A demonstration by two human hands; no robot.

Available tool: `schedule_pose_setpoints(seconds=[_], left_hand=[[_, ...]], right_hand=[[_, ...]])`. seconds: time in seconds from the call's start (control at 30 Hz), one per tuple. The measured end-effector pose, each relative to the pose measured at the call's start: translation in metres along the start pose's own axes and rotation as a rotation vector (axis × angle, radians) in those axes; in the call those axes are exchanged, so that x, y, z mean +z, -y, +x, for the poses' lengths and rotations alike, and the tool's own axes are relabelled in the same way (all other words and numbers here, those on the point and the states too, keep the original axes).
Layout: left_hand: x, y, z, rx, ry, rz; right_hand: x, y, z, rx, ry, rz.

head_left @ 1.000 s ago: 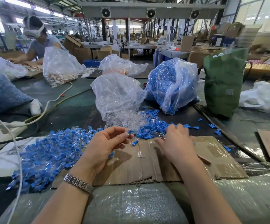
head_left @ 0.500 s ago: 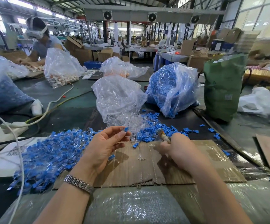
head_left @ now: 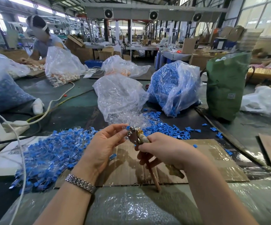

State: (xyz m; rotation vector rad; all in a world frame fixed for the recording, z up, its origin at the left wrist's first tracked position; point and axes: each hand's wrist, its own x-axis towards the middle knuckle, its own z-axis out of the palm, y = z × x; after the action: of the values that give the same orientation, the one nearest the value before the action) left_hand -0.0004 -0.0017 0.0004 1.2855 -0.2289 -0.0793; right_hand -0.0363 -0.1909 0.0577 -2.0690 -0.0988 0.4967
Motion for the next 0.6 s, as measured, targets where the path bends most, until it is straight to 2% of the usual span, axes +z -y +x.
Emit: schedule_pose_setpoints(seconds=[0.23, 0.47, 0.6], left_hand=[[0.004, 0.001, -0.003, 0.030, -0.021, 0.150], [0.006, 0.003, -0.003, 0.049, -0.057, 0.236], [0.009, 0.003, -0.003, 0.069, -0.069, 0.269]], right_hand=[[0.005, -0.004, 0.001, -0.026, 0.000, -0.021], [0.021, -0.007, 0.006, -0.012, -0.102, -0.088], [0.017, -0.007, 0.006, 0.012, -0.079, -0.030]])
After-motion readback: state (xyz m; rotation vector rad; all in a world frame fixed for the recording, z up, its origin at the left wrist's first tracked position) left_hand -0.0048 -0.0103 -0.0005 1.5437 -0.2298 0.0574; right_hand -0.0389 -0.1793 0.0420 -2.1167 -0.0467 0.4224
